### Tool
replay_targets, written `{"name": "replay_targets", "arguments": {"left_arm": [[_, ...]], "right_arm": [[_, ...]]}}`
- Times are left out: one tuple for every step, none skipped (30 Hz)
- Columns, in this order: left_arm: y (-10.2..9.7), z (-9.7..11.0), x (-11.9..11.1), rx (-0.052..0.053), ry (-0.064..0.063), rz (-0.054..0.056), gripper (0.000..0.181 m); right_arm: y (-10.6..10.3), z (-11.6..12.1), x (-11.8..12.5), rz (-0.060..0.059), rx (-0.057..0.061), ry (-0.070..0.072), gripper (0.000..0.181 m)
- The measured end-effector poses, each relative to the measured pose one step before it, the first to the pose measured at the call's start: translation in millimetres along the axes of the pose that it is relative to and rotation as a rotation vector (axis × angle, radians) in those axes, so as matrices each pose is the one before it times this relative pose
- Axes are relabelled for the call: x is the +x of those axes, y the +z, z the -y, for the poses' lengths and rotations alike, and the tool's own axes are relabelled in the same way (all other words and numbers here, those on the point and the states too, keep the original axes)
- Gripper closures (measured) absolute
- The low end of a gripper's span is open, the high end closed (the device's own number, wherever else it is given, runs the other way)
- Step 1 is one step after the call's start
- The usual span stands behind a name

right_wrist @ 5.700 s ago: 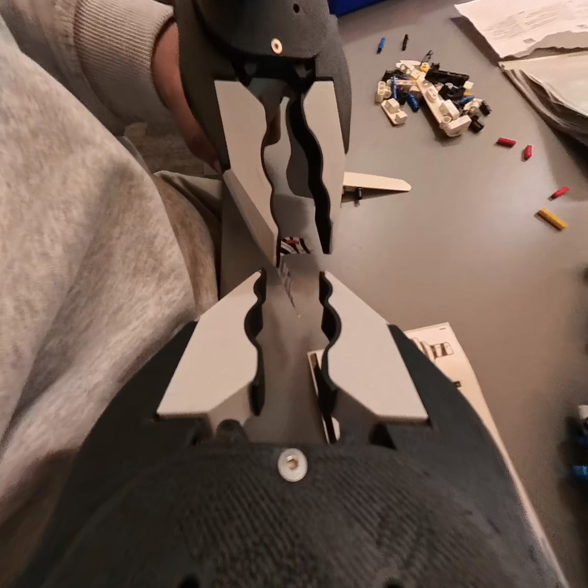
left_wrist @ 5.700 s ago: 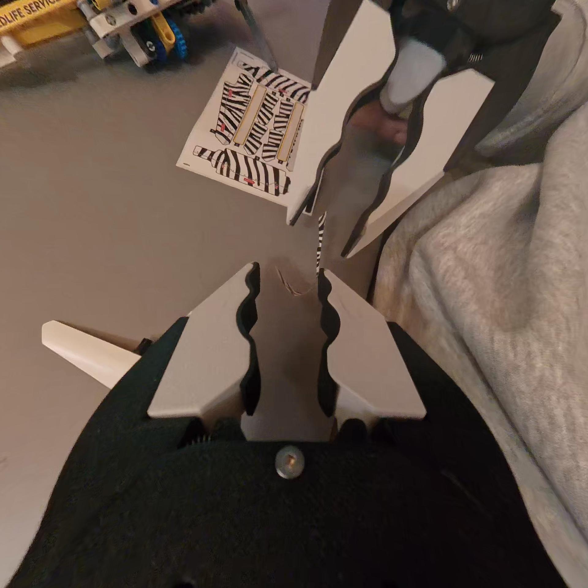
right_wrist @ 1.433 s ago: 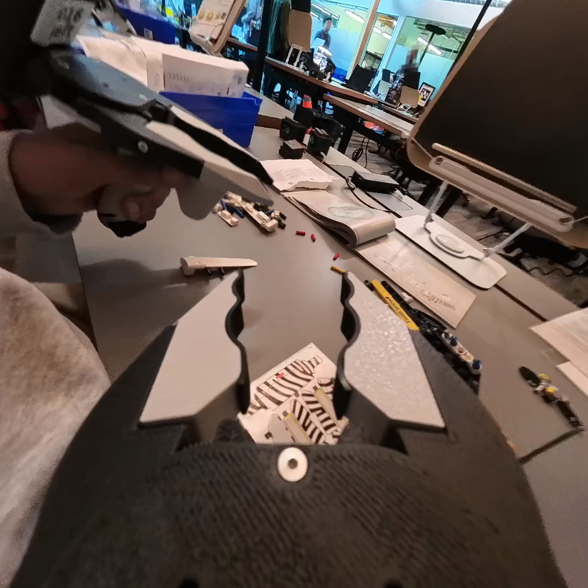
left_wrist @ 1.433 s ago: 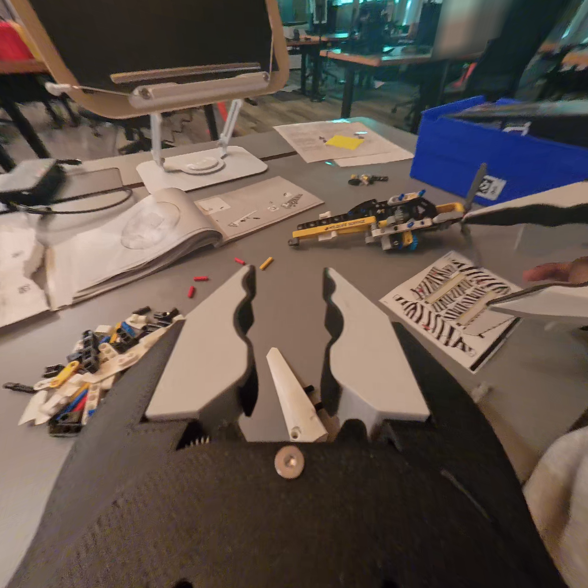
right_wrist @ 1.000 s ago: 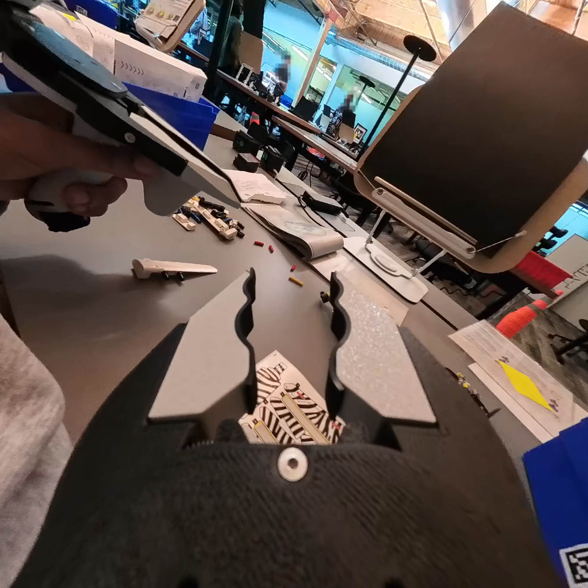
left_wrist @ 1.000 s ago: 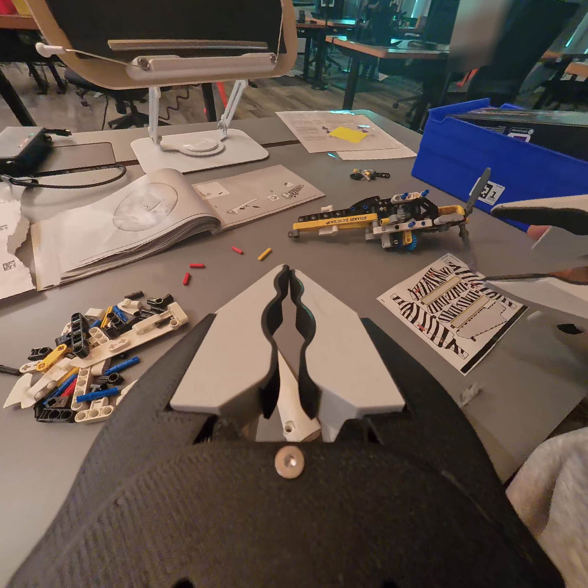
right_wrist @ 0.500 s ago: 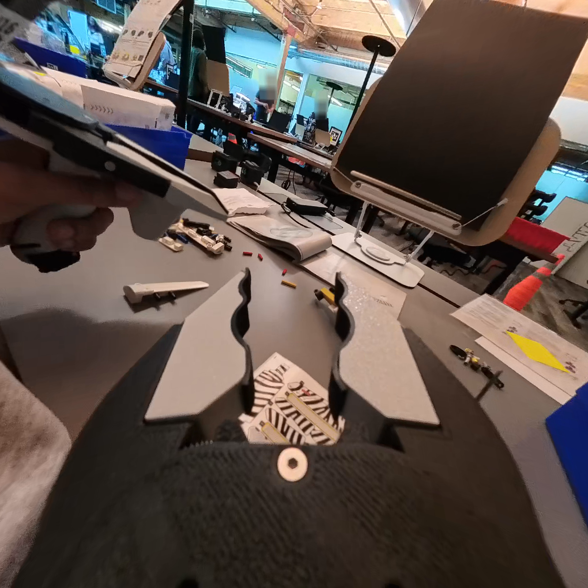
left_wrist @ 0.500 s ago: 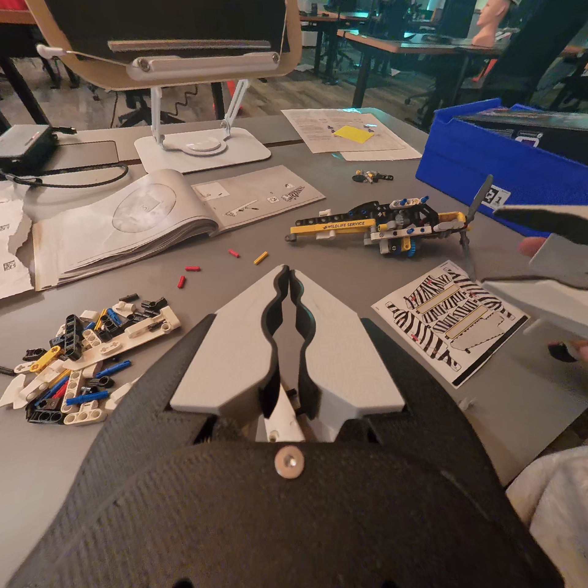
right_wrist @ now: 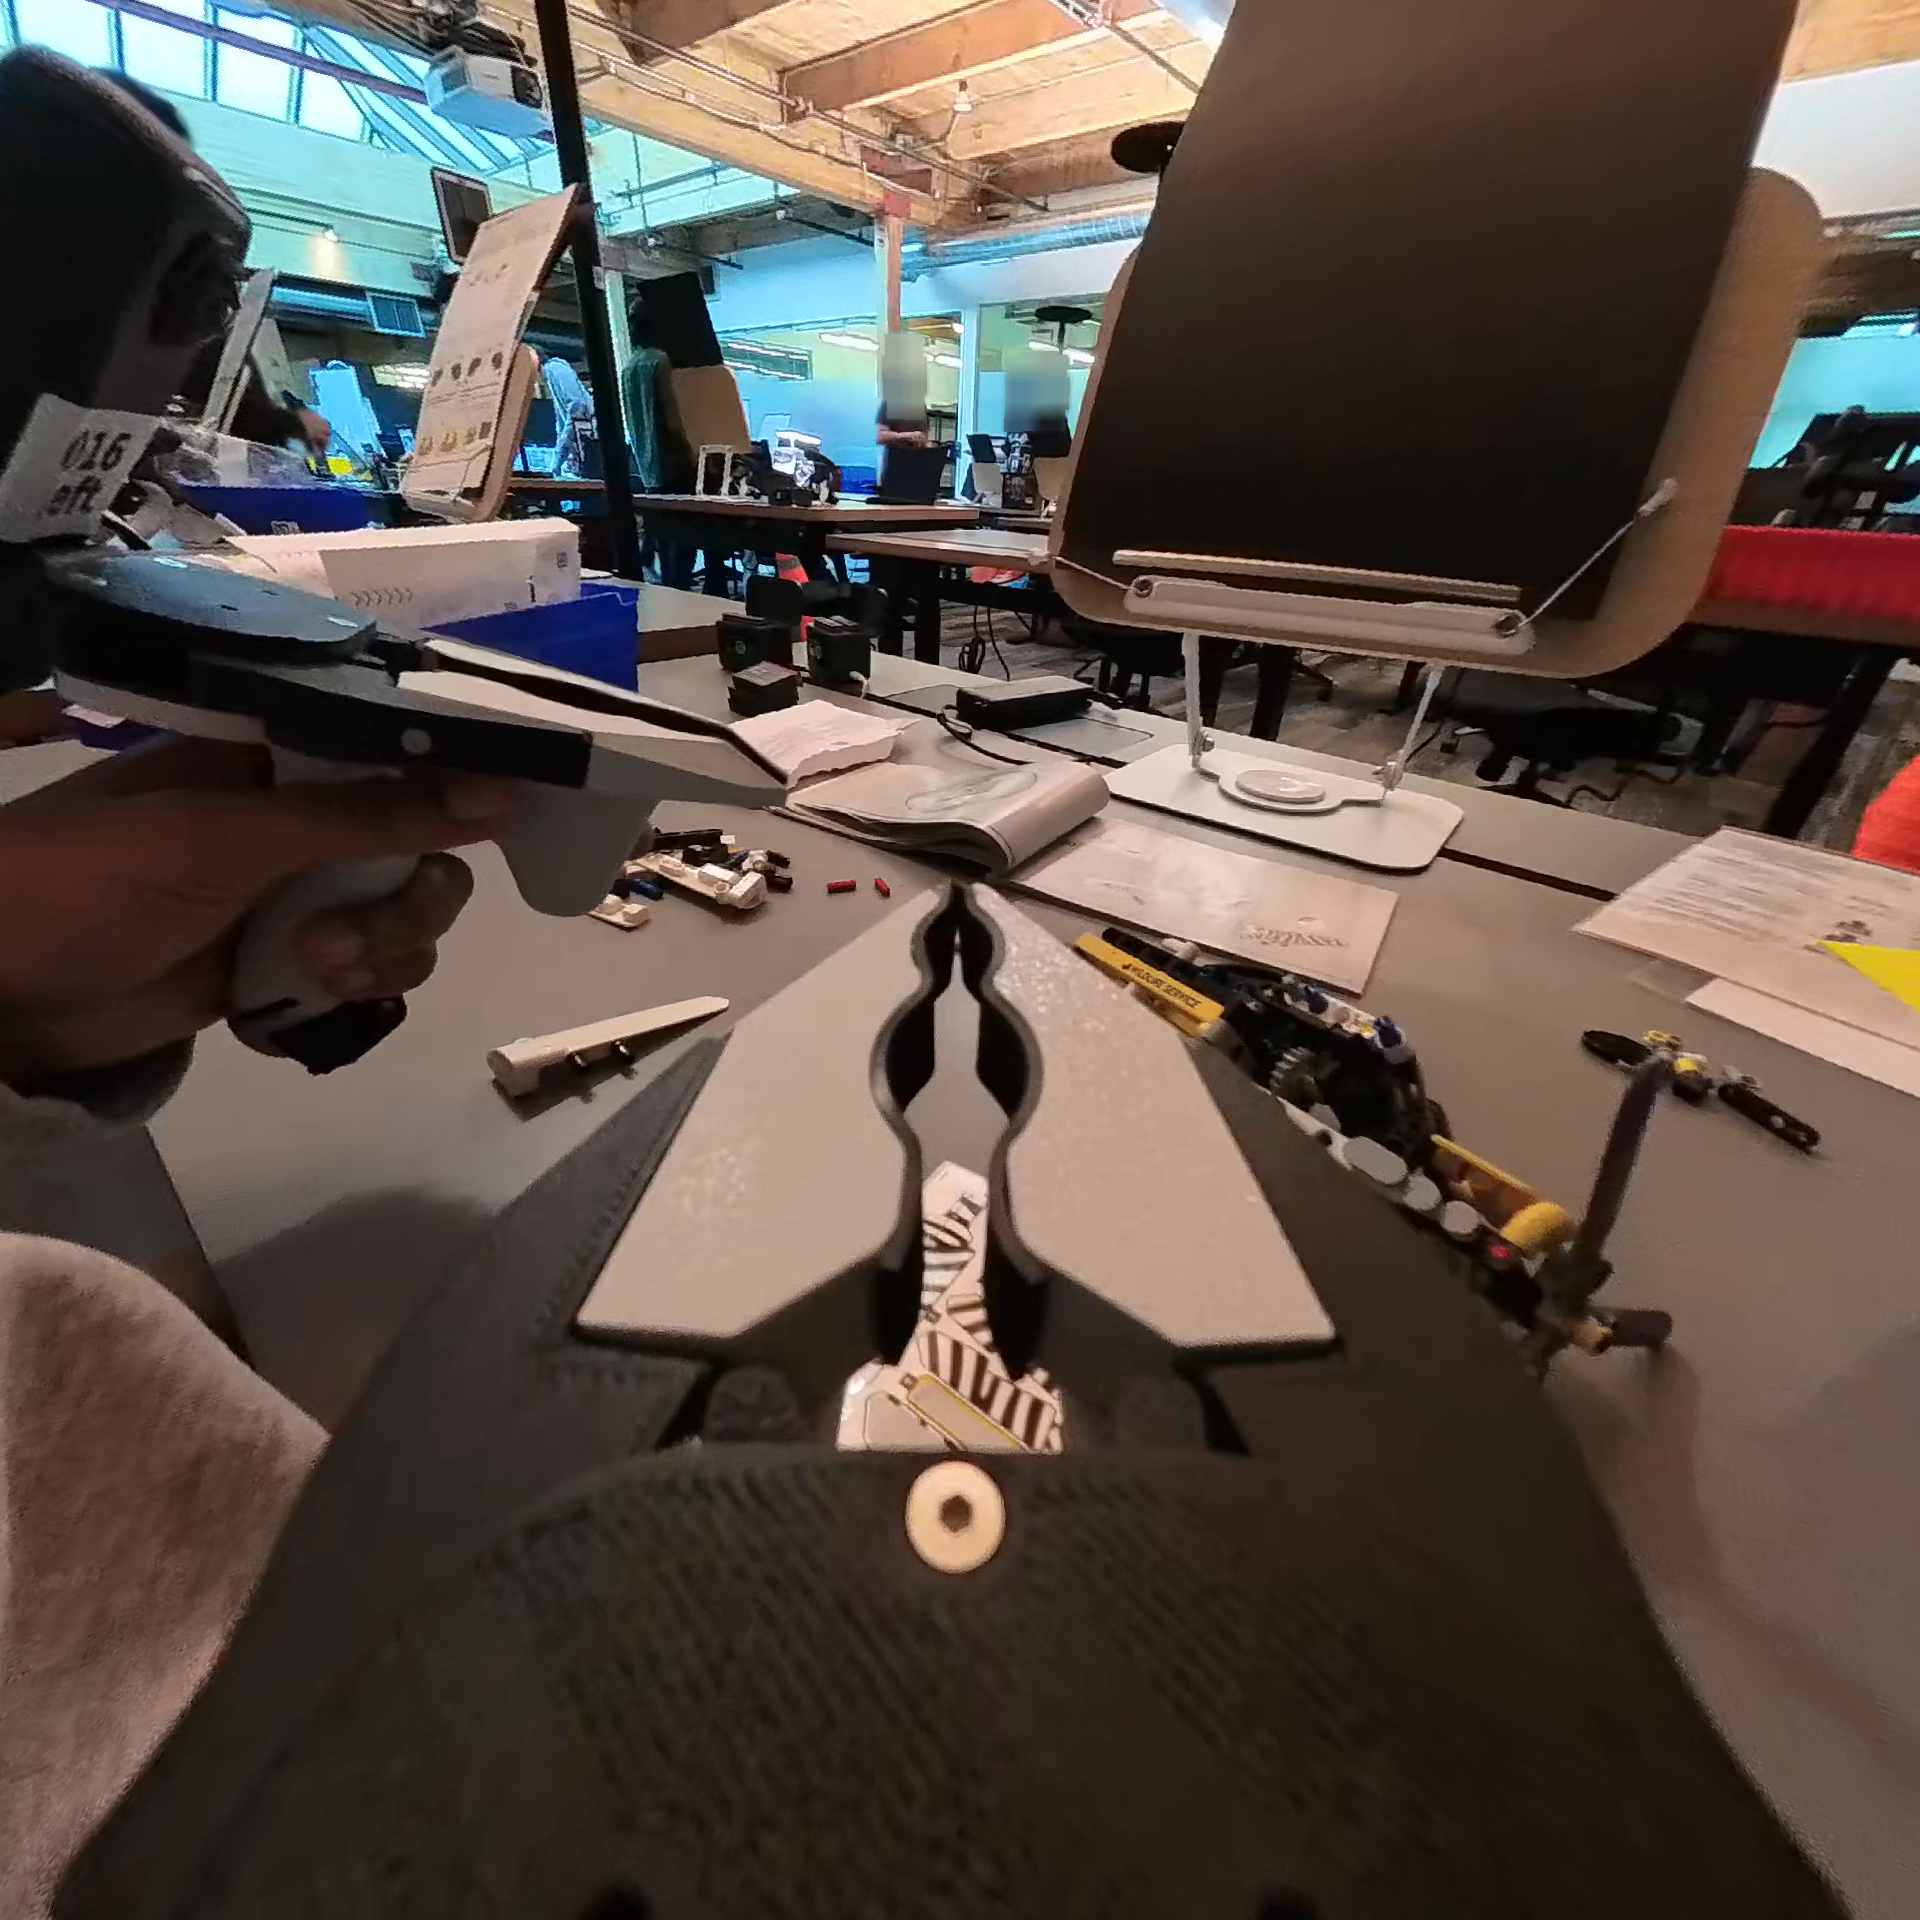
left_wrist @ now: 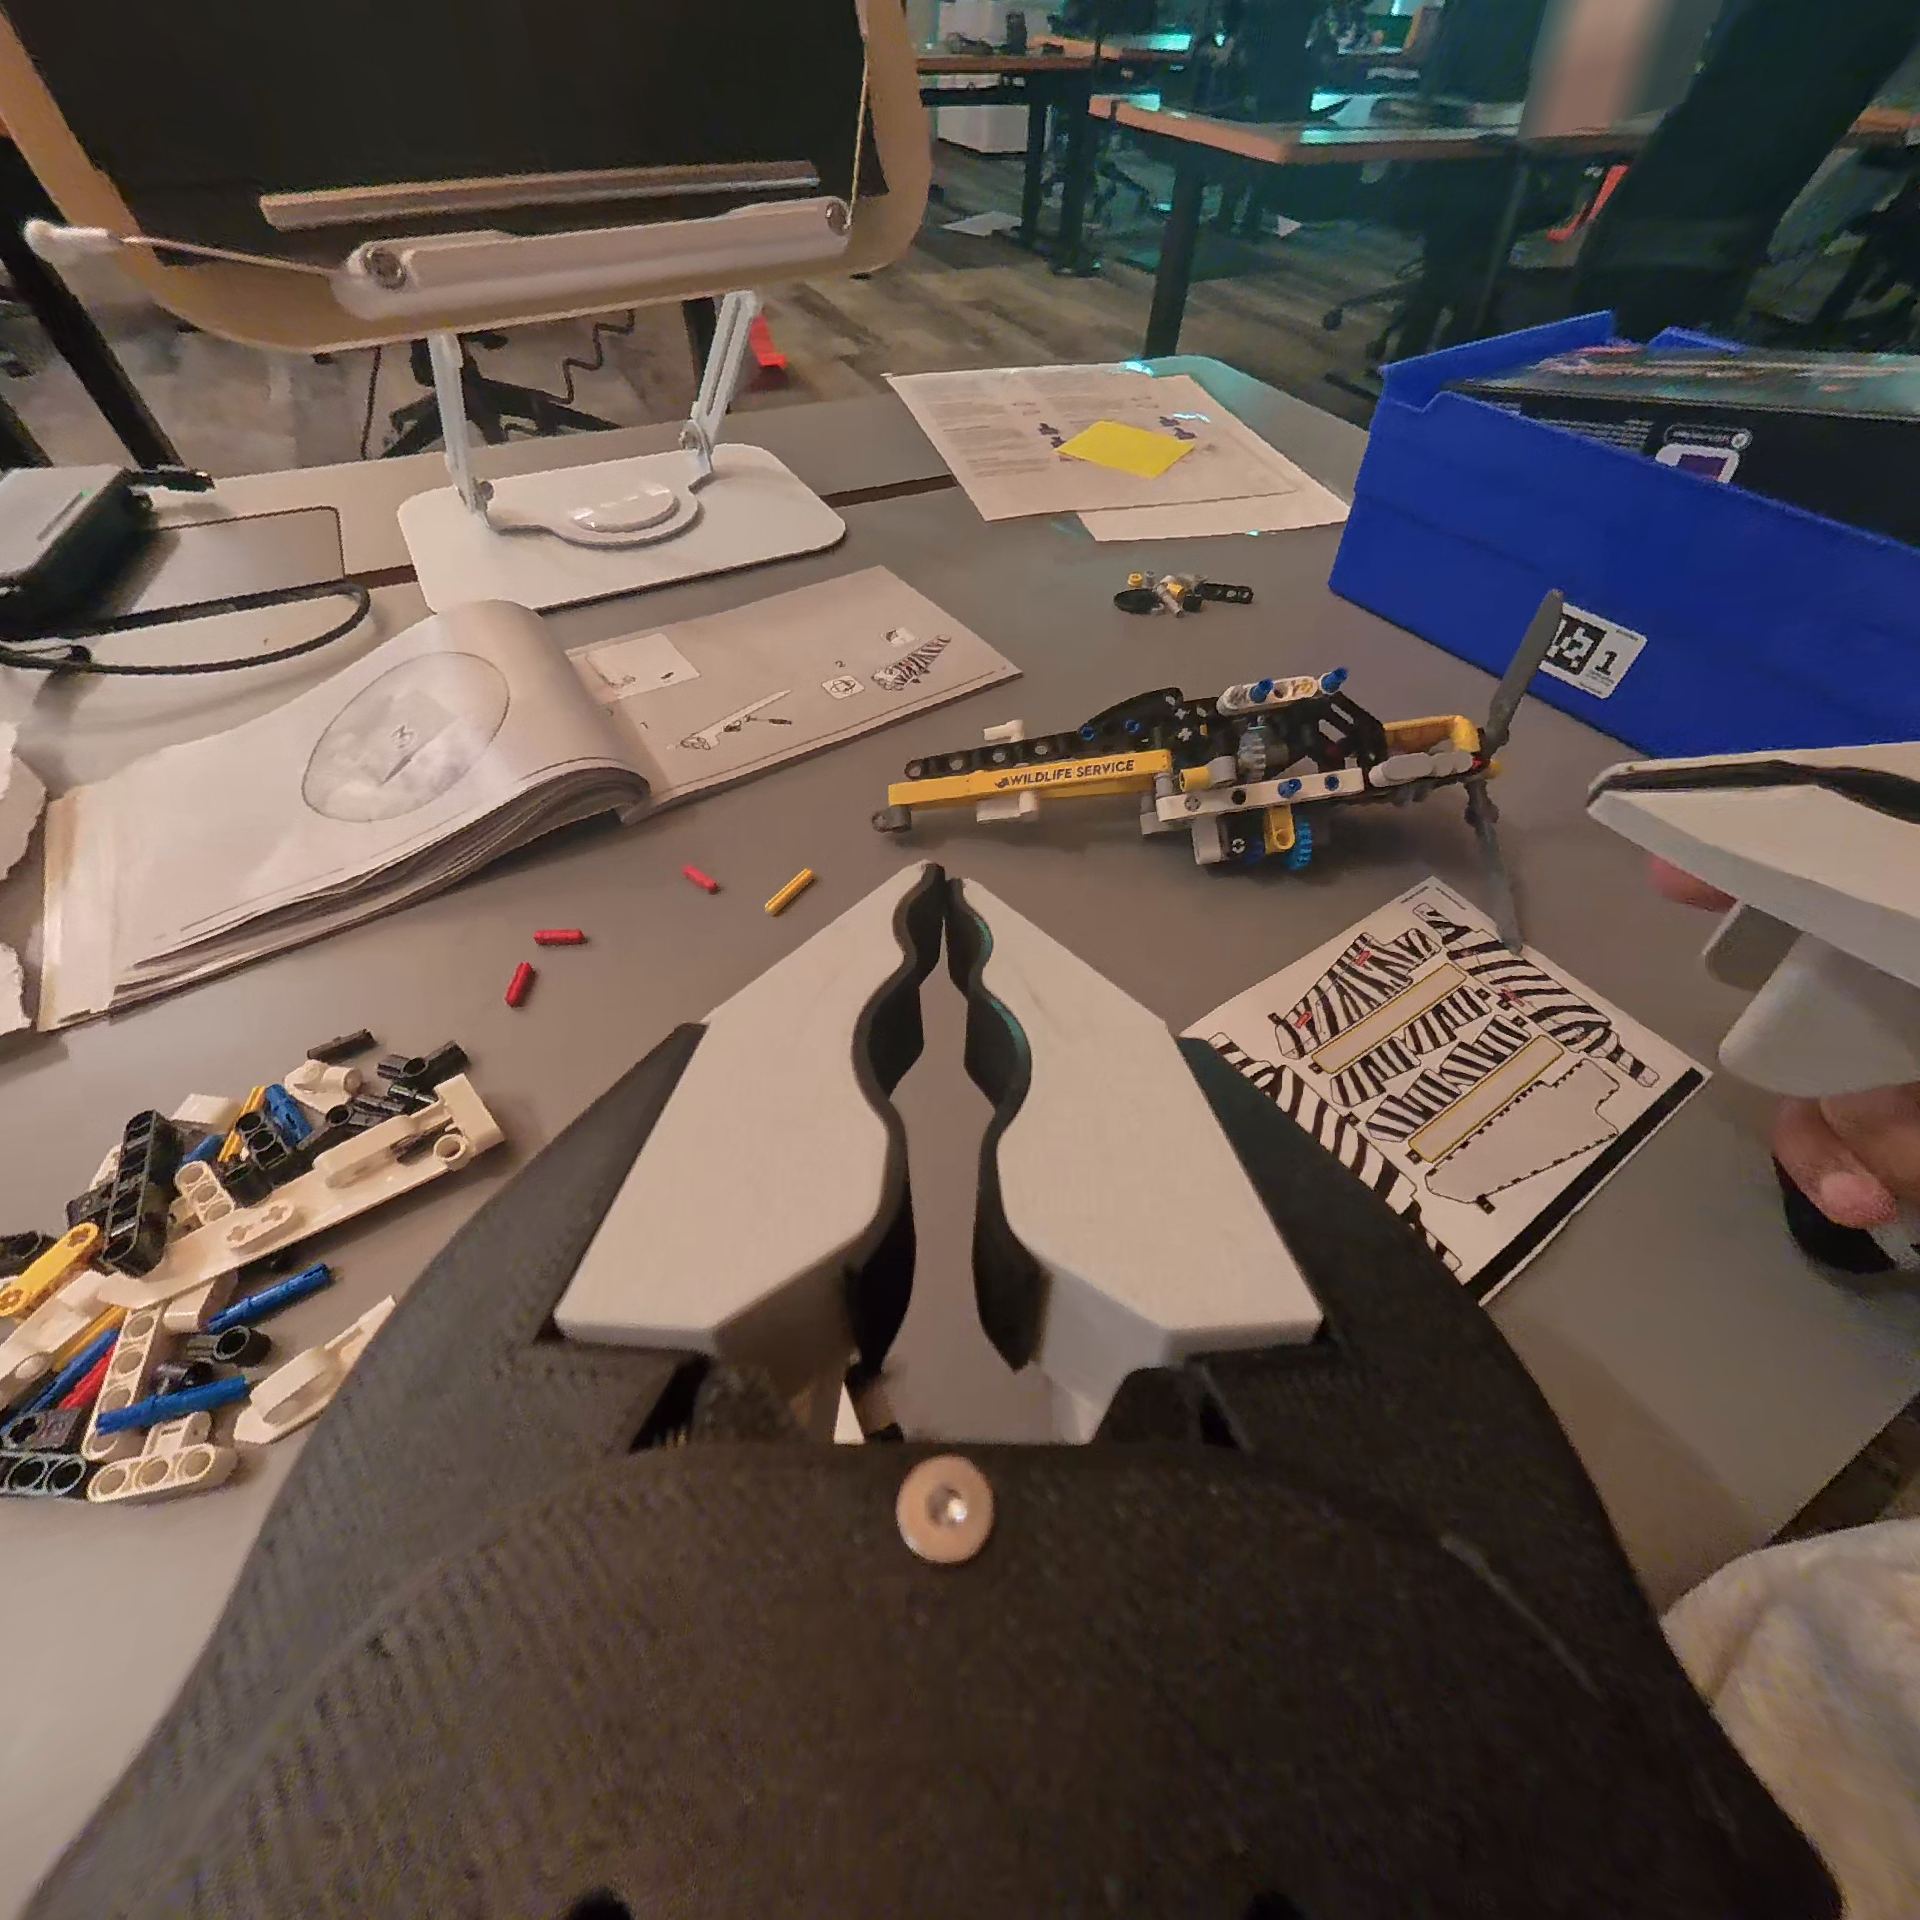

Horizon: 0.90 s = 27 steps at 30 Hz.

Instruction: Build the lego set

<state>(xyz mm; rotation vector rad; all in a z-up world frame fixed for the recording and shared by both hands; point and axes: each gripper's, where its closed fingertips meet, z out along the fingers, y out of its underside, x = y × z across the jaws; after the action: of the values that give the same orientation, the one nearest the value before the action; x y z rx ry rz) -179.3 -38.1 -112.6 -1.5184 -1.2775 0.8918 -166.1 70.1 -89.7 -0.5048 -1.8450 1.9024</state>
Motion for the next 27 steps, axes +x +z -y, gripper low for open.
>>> {"name": "replay_targets", "arguments": {"left_arm": [[-0.34,0.46,0.67,0.0024,0.0056,-0.0018,0.181],[-0.51,-0.04,0.21,0.0021,0.0042,-0.0003,0.181],[-0.35,-0.51,0.07,0.0002,0.0015,-0.0013,0.181],[-0.19,-0.97,0.19,-0.0016,-0.0019,-0.0037,0.181],[-0.16,-0.79,0.23,-0.0012,-0.0052,-0.0046,0.181],[-0.18,-0.45,0.01,0.0,-0.0071,-0.0035,0.181],[-0.52,0.11,0.0,0.002,-0.0058,-0.0026,0.181],[-0.69,0.27,0.11,0.0031,-0.003,-0.0022,0.181],[-0.77,0.14,0.07,0.0023,-0.0003,-0.0011,0.181],[-0.52,-0.21,0.07,0.0005,0.0009,-0.0008,0.181],[-0.26,-0.33,0.16,-0.0012,0.0002,-0.0017,0.181],[-0.19,-0.32,0.45,-0.0014,-0.0011,-0.0033,0.181],[-0.29,-0.22,0.73,-0.0002,-0.0013,-0.0049,0.181],[-0.3,0.03,0.88,0.0011,-0.0009,-0.0052,0.181],[-0.44,0.1,0.32,0.002,-0.0009,-0.0016,0.181],[-0.28,0.06,0.05,0.0022,0.0001,0.0004,0.181],[-0.27,-0.03,-0.03,0.0013,-0.0002,0.0002,0.181],[-0.23,-0.2,0.16,0.0006,-0.0017,-0.0013,0.181],[-0.17,-0.2,0.23,0.0003,-0.0024,-0.0023,0.181],[-0.17,-0.35,0.15,0.0,-0.002,-0.0019,0.181],[-0.17,-0.24,0.14,0.0001,-0.0014,-0.0015,0.181],[-0.16,-0.18,0.0,0.0005,-0.001,-0.0014,0.181],[-0.06,-0.13,-0.04,0.0006,-0.0014,-0.0011,0.181],[-0.08,-0.01,0.0,0.0008,-0.0016,-0.0011,0.181],[-0.03,-0.06,-0.02,0.0002,-0.0016,-0.0012,0.181],[0.16,-0.15,-0.17,-0.0002,-0.0014,-0.0006,0.181],[0.09,-0.17,-0.04,-0.0001,-0.0011,-0.0008,0.181]], "right_arm": [[0.31,0.11,-0.3,-0.0036,-0.0002,-0.005,0.181],[0.36,0.13,0.1,-0.007,-0.0002,-0.0079,0.181],[0.17,0.05,-0.17,-0.0059,-0.0003,-0.0099,0.181],[0.4,-0.04,-0.48,-0.0033,-0.0009,-0.01,0.181],[0.34,-0.09,-0.5,-0.0031,-0.0013,-0.0081,0.181],[0.48,-0.17,-0.36,-0.0031,-0.0024,-0.0053,0.181],[0.39,-0.2,-0.36,-0.003,-0.0034,-0.0035,0.181],[0.31,-0.06,0.15,-0.0056,-0.003,-0.0025,0.181],[0.21,0.08,0.67,-0.0099,-0.0014,-0.0031,0.181],[0.27,0.17,1.28,-0.0139,-0.0016,-0.0045,0.181],[0.35,-0.26,1.29,-0.0145,-0.0032,-0.0043,0.181],[0.65,-0.37,0.75,-0.0104,-0.0045,-0.0019,0.181],[0.73,-0.36,0.3,-0.0073,-0.0049,0.0025,0.181],[0.81,-0.44,0.92,-0.0107,-0.0058,0.0076,0.181],[0.99,-0.75,1.41,-0.013,-0.0077,0.0105,0.181],[0.87,-0.94,1.27,-0.0111,-0.0092,0.0103,0.181],[0.76,-0.85,0.96,-0.0086,-0.008,0.0081,0.181],[0.41,-0.39,1.17,-0.0082,-0.0048,0.0057,0.181],[0.1,-0.01,0.63,-0.0053,-0.0014,0.0029,0.181],[-0.03,0.39,0.38,-0.0018,0.0007,0.0013,0.181],[-0.02,0.31,0.07,-0.0008,0.0009,0.0017,0.181],[0.06,0.18,0.03,-0.0007,-0.0001,0.0022,0.181],[0.06,-0.05,-0.16,0.0004,-0.0011,0.0017,0.181],[0.17,-0.23,-0.35,0.0012,-0.0017,0.0007,0.181],[0.1,-0.33,-0.3,0.0004,-0.0017,0.0007,0.181],[0.19,-0.29,-0.23,0.0002,-0.0014,0.001,0.181],[0.13,-0.27,-0.21,0.0004,-0.0013,0.0013,0.181]]}}
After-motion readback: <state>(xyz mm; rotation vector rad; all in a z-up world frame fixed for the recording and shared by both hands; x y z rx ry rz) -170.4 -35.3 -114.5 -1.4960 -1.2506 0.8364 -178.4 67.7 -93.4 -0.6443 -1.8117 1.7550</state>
